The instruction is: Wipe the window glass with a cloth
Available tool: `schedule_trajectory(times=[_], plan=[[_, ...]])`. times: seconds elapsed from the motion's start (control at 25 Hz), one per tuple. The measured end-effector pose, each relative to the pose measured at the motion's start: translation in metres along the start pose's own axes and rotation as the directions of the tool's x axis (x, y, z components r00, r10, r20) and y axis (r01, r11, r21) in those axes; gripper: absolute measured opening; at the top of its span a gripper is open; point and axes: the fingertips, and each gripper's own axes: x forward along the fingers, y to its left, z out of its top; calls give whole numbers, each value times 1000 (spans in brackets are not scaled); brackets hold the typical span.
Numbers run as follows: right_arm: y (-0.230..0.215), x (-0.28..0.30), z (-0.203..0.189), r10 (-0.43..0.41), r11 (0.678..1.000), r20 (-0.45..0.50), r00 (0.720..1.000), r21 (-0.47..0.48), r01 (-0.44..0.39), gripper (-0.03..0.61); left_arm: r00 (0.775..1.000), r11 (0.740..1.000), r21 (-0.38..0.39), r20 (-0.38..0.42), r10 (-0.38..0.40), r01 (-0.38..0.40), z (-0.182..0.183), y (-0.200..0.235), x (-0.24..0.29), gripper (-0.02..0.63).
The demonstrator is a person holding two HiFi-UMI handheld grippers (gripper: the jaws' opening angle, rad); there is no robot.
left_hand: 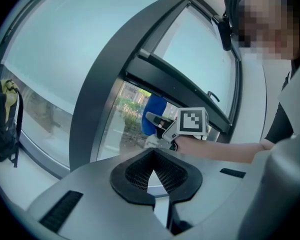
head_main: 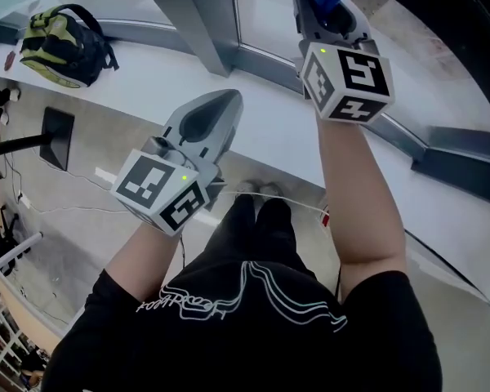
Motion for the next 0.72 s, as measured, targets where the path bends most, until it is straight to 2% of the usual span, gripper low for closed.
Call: schedule_trajectory(times=[0.2,0.4,0.72], plan=[[-33,-30,-6,-60,998,-9,998,6,60,94,999,999,2,-28,-44,44,-11,-21,15,3],[-65,-61,-14,-108,994,-22,994,-7,108,94,998,999,5,-43,-44,45,-21,-40,32,3],[-124,-104,-15,-189,982,-20,982,18,189,94,992,996,12,-86,-90,91,-33,-81,59,3]])
